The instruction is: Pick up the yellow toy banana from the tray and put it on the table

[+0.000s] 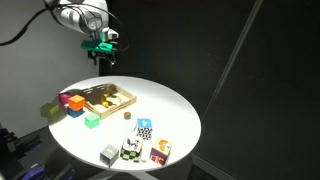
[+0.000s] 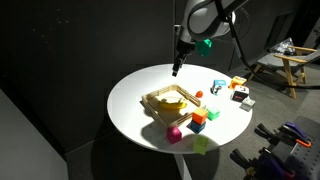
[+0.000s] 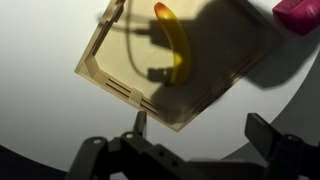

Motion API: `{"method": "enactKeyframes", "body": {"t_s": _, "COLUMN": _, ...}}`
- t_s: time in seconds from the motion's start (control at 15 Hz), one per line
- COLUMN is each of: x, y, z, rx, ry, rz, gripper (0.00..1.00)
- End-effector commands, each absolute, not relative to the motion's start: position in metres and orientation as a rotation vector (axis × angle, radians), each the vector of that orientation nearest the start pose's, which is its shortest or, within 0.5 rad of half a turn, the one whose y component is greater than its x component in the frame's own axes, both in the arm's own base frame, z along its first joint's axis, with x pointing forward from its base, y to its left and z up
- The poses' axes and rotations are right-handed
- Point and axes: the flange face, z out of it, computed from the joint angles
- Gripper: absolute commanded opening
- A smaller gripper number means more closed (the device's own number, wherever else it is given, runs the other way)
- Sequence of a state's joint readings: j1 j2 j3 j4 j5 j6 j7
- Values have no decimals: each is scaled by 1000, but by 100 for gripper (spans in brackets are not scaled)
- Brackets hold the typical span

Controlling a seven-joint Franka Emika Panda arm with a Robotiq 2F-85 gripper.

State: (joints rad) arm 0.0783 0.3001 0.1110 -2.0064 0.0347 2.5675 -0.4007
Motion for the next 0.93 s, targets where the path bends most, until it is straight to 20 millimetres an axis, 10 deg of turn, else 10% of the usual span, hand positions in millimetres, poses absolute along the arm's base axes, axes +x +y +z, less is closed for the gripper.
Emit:
{"method": "enactKeyframes", "body": {"t_s": 0.0, "x": 632, "y": 112, "z": 320, "rx": -2936, "ry": -898, "rz": -392, "gripper": 100}}
{"method": "enactKeyframes", "body": {"t_s": 0.87, "x": 672, "y": 114, "z": 265, "rx": -2989, "ry": -922, "rz": -195, "gripper": 100}}
